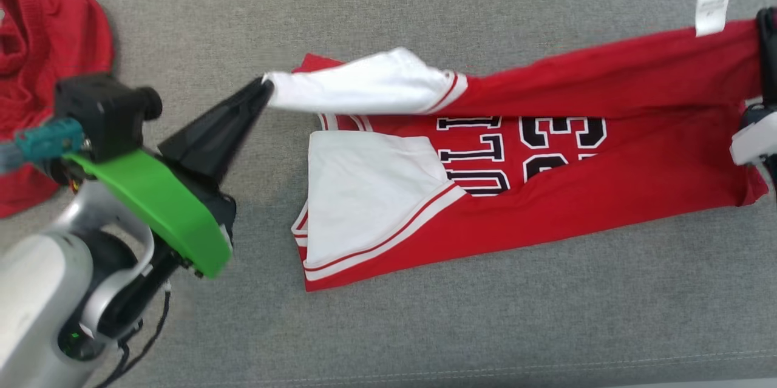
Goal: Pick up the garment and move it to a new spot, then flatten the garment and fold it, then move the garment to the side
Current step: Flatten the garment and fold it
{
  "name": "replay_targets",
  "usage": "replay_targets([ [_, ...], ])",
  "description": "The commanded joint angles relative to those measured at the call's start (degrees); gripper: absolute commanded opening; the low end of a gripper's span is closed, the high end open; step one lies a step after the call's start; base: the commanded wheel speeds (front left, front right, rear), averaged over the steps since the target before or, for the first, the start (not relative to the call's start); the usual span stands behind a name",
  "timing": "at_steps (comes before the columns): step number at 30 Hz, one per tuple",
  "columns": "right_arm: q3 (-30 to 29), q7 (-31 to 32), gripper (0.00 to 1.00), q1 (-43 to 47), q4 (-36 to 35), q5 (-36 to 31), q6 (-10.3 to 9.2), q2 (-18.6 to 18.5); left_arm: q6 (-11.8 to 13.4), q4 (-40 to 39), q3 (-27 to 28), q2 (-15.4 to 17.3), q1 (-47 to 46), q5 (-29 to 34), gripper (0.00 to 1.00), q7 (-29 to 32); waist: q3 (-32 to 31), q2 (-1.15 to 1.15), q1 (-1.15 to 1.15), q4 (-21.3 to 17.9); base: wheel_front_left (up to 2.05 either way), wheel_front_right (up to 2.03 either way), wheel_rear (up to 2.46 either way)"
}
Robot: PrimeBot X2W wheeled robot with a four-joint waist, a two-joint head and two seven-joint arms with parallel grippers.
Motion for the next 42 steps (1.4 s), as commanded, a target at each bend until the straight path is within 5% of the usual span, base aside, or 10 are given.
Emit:
replay_targets([
  [1, 0.3, -0.8, 0.00, 1.3, -0.3, 0.1, -0.10, 0.0, 0.7, -0.3, -0.2, -0.2, 1.7, 0.1, 0.00, -0.9, -0.1, 0.00, 0.00, 0.1, 0.00, 0.00, 0.00],
  [11, 0.7, -2.5, 0.06, 5.8, 0.9, 0.3, -0.10, 0.6, 2.7, -0.5, -2.7, -1.6, 9.6, 0.3, 0.00, -4.4, -1.1, 0.00, 0.00, -0.1, 0.00, 0.00, 0.00],
  [14, -0.3, -2.5, 0.93, 7.3, 0.3, 1.2, -0.10, 1.1, 3.1, -0.4, -3.3, -1.9, 11.3, 0.4, 0.00, -5.1, -1.8, 0.00, 0.00, -0.2, 0.00, 0.00, 0.00],
  [15, -0.8, -2.5, 1.00, 7.8, -0.4, 1.5, -0.10, 1.4, 3.3, -0.2, -3.5, -2.0, 11.7, 0.5, 0.00, -5.3, -2.1, 0.00, 0.00, -0.2, 0.00, 0.00, 0.00],
  [16, -1.7, -2.5, 1.00, 8.6, -1.1, 1.8, -0.10, 2.0, 3.6, 0.0, -3.7, -2.1, 12.3, 0.7, 0.07, -5.6, -2.5, 0.00, 0.00, -0.2, 0.00, 0.00, 0.00],
  [17, -2.4, -2.5, 1.00, 9.3, -1.8, 1.8, -0.10, 2.3, 3.9, 0.2, -3.9, -2.1, 12.8, 0.8, 0.39, -5.6, -2.9, 0.00, 0.00, -0.3, 0.00, 0.00, 0.00],
  [18, -3.4, -2.5, 1.00, 10.2, -2.8, 2.0, -0.10, 2.6, 4.2, 0.5, -4.0, -2.1, 13.3, 1.2, 0.91, -6.2, -3.4, 0.00, 0.00, -0.4, 0.00, 0.00, 0.00],
  [19, -4.2, -2.5, 1.00, 10.8, -4.0, 1.9, -0.10, 3.0, 4.7, 0.6, -3.8, -2.3, 13.7, 1.5, 1.00, -6.8, -3.8, 0.00, 0.00, -0.5, 0.00, 0.00, 0.00],
  [29, -11.2, -2.5, 1.00, 20.5, -10.3, -1.5, -0.10, 9.3, 11.1, 5.3, -3.0, -5.3, 20.9, 8.5, 1.00, -20.2, -9.3, 0.00, 0.00, -2.4, 0.00, 0.00, 0.00],
  [42, -12.8, -2.5, 1.00, 27.8, -9.3, -4.0, -0.10, 15.8, 14.3, 10.6, 8.8, -18.9, 31.9, 23.0, 1.00, -31.2, -15.0, 0.00, 0.00, -2.3, 0.00, 0.00, 0.00],
])
